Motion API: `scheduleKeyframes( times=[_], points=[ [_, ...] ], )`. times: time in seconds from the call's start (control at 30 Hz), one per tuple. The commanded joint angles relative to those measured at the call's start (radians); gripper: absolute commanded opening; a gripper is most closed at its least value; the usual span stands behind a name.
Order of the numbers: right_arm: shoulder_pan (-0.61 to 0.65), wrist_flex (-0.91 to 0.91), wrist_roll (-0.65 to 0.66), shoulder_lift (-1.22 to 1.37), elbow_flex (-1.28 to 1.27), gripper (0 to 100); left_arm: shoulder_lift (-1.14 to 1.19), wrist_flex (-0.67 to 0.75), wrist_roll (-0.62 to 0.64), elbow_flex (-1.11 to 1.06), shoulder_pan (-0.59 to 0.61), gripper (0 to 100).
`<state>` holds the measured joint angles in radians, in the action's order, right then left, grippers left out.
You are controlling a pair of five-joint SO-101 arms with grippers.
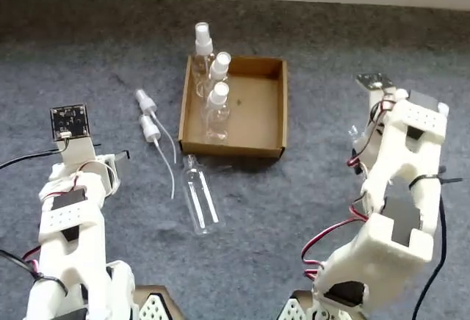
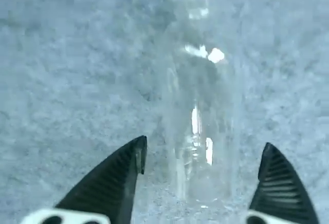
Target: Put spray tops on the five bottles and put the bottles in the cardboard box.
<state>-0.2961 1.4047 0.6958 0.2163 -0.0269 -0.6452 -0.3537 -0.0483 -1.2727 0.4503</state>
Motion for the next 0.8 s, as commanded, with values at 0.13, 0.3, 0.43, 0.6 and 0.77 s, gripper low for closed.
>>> scheduleKeyframes(
  times=[0.13,0.3,0.43,0.6,0.77],
  points=[
    [0.104,0.044,0.002,-0.027,0.107,28.3,-0.002,0.02,0.003,0.004,-0.013,29],
    [0.104,0.041,0.002,0.036,0.127,28.3,-0.002,0.02,0.003,0.004,-0.013,29],
    [0.097,0.045,0.002,0.147,0.225,28.3,-0.002,0.02,0.003,0.004,-0.013,29],
    [0.084,0.053,-0.043,0.272,0.374,28.3,-0.002,0.02,0.003,0.002,-0.013,29],
    [0.085,0.053,-0.041,0.325,0.43,28.1,-0.002,0.02,0.003,0.002,-0.013,29]
  ],
)
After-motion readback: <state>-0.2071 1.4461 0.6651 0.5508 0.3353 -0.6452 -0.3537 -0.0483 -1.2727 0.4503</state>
